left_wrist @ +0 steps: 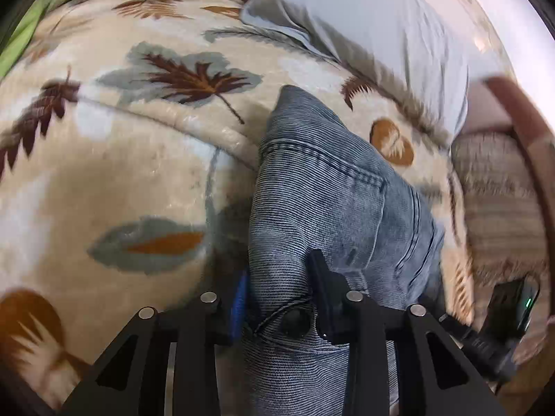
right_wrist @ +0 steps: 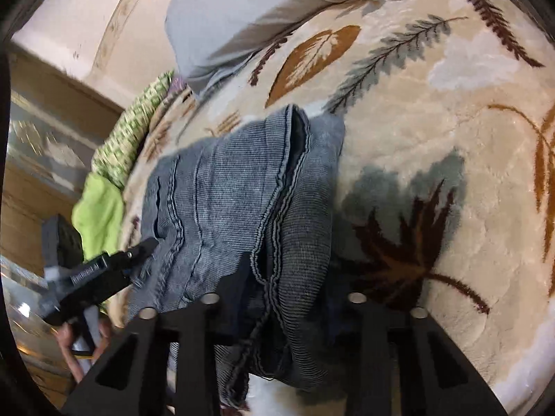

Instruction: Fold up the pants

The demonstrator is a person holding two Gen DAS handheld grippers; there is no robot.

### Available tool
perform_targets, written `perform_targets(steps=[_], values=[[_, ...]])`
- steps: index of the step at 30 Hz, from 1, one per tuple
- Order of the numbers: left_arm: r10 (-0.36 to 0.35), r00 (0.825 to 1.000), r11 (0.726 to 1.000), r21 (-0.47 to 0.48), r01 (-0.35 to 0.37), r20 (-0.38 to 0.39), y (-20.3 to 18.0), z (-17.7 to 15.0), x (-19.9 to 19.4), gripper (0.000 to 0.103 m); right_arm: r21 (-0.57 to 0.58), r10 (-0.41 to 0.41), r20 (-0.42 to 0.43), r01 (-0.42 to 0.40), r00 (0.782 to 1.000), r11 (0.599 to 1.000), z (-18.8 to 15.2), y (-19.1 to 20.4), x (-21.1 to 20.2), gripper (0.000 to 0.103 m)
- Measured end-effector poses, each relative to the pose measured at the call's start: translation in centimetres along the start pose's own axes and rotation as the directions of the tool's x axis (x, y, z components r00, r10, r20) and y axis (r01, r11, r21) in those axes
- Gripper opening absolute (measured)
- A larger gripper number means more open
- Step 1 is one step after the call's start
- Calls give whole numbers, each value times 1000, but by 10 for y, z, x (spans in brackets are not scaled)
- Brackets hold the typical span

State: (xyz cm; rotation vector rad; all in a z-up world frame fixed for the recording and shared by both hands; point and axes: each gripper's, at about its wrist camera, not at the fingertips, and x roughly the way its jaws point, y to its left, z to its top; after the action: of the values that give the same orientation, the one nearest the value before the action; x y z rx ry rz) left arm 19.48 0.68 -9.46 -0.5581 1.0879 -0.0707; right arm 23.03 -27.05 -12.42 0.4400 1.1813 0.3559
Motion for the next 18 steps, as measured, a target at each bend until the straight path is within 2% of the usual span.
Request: perform_targets(steps=[2,3,5,7,9,11,13,14,16,17,18], values=[[11,1000,999,43,-12,12,-7,1,-3,23,-79,-43,17,44,999,996,0,14,-5,15],[-6,1000,999,38,5,24,-9,1,-8,20,-125,-67,47,72,997,990,1,26,-12,12],[-104,990,994,35,101,99,-8,0,-30,20,-166,-53,96,68,994,984,5,41,-28,11],[-99,981,994,59,90,168,-12,3,-44,20,-186,-31,155,60,987,981,8,51,-43,11],[-87,985,996,46,81,152,-9,10,-34,21,-172,0,155,27,988,985,13,47,-41,11],[-40,997,999,-2,40,66,1,12,-4,23,-154,-27,110,44,994,987,15,35,-21,13],[12,1000,1000,-13,-12,7,4,8,15,27,-61,-15,12,15,1000,998,16,12,6,24],[11,1000,1000,-15,-11,21,5,7,11,31,-19,5,5,-5,1000,1000,15,4,7,31],[-17,999,1000,-24,18,36,4,8,-2,34,43,64,48,-67,997,997,15,-3,-11,33],[-30,999,999,-25,31,44,4,5,-10,40,34,78,74,-81,994,996,14,-1,-21,40],[-37,998,999,-29,38,49,6,0,-18,49,23,84,98,-87,992,996,12,0,-31,55]])
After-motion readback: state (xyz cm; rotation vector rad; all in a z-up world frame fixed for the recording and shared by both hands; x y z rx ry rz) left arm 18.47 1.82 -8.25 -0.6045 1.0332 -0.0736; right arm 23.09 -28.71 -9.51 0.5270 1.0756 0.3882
